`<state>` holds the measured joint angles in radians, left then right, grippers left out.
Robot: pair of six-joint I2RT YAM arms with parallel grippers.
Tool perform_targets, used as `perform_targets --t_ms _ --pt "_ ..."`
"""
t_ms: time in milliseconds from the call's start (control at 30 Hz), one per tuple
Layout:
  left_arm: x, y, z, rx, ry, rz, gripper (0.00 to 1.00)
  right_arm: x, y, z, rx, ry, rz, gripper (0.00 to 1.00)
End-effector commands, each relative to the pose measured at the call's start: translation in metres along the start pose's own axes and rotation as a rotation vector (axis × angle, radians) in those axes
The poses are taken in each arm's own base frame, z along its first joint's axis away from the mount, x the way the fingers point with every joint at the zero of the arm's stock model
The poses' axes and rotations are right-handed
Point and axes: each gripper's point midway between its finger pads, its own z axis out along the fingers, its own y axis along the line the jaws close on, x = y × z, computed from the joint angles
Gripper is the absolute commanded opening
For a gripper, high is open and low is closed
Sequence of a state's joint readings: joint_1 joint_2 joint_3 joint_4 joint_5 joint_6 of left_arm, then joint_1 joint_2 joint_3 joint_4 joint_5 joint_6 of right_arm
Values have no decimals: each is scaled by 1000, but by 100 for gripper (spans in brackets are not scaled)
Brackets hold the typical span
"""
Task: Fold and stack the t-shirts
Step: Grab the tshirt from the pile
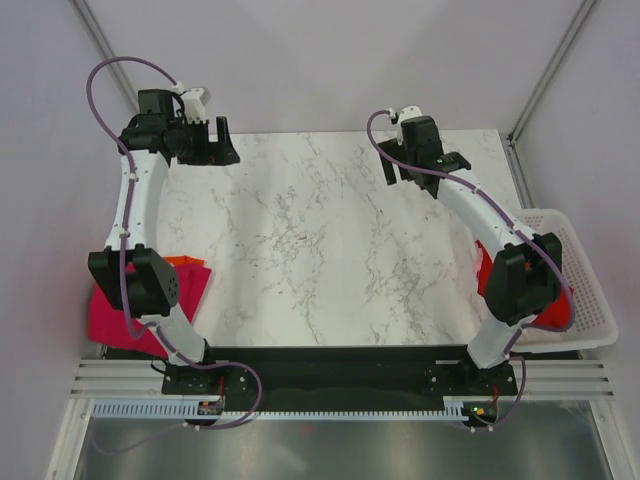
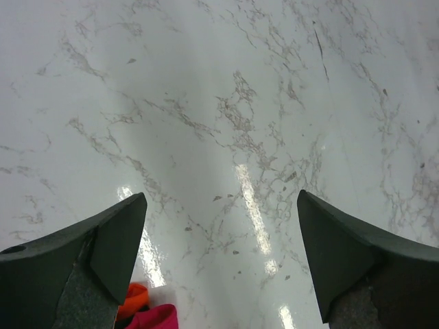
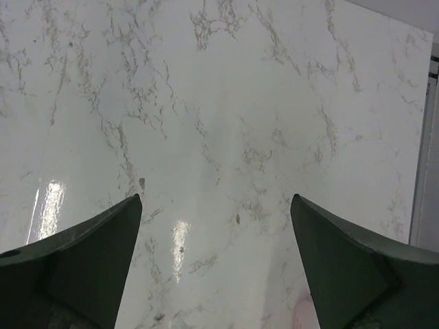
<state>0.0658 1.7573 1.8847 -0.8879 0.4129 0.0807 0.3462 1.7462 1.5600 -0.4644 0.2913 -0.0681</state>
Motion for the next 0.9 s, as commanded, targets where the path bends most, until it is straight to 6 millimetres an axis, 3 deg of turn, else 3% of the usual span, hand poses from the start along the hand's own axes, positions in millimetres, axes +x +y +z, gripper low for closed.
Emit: perform_targets --t_ms 0,67,100,133,233,267,400,467,567,667,733,867 --pt "-7 -33 -22 128 -42 -12 97 -44 -34 -45 76 -121 -7 98" --pt "-3 -37 -29 136 -43 44 93 -46 -45 -56 86 -121 -64 98" --pt "2 -37 -33 138 -33 98 82 -41 -59 -63 84 -116 -81 98" --pt "6 -37 -34 141 -18 119 82 -46 -57 -70 60 -139 -96 98" --pt "17 -38 -38 141 29 174 76 -18 -79 -86 58 -76 -128 97" --pt "21 -40 -40 145 36 179 76 8 -91 -86 66 -6 -135 96" --pt "45 -44 -42 160 84 223 74 56 -129 -116 148 101 -143 92" --pt "62 -42 -38 174 125 232 72 78 -135 -125 164 153 -147 90" --pt "72 -44 -35 187 160 203 69 121 -133 -135 148 248 -145 86" --pt "65 -48 -35 195 146 199 69 148 -126 -151 101 327 -103 71" --pt "62 -46 -33 177 152 225 69 155 -123 -161 70 338 -92 69" --pt "53 -46 -30 183 137 243 69 187 -127 -182 52 473 -135 67"
